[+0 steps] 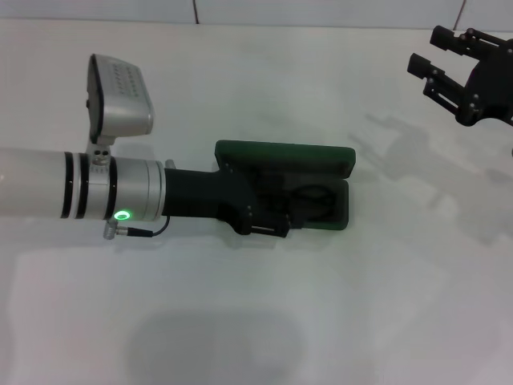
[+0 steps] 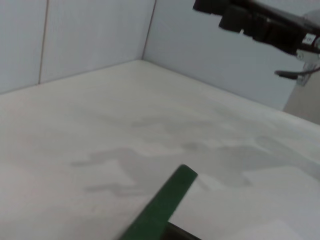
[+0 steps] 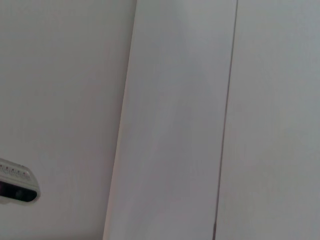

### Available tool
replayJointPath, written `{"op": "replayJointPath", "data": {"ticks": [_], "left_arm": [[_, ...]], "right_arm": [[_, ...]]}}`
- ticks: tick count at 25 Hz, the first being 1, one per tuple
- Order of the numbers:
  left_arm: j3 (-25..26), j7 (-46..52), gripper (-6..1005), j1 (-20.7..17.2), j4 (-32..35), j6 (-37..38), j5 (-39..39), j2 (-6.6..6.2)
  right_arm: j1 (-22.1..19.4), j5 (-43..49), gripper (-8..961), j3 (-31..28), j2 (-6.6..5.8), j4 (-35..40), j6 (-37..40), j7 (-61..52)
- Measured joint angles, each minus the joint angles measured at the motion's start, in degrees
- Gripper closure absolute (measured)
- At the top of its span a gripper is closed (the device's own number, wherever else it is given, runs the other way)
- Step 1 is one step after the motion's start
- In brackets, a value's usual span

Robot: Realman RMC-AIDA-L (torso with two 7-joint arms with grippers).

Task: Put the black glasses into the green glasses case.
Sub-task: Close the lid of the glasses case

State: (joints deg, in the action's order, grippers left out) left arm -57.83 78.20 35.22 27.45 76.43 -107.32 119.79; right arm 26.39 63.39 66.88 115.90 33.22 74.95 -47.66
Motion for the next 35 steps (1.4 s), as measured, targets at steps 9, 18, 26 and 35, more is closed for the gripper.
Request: {"op": "replayJointPath", "data": {"ticks": [9, 18, 26, 35], "left_arm": [[-1.2, 0.1, 162, -0.1, 0.1, -0.4, -0.2, -0.14], [0.8, -1.3, 162, -2.4, 4.0, 5.7, 10.4, -0.57], [5.6, 13.5, 161, 3.5, 3.5, -12.8, 7.2, -0.76], [3.8, 19.5, 161, 8.7, 1.3, -16.0, -4.3, -0.26]], "right_arm": [[0.4, 0.1, 439, -0.1, -0.16, 0.2, 0.0, 0.4], [-0.1, -0.3, 430, -0.5, -0.13, 0.4, 0.0, 0.9], [-0.2, -8.9, 423, -0.5, 0.05, -3.4, 2.0, 5.2], [-0.9, -9.6, 414, -0.6, -0.06, -4.2, 2.3, 5.4]]}}
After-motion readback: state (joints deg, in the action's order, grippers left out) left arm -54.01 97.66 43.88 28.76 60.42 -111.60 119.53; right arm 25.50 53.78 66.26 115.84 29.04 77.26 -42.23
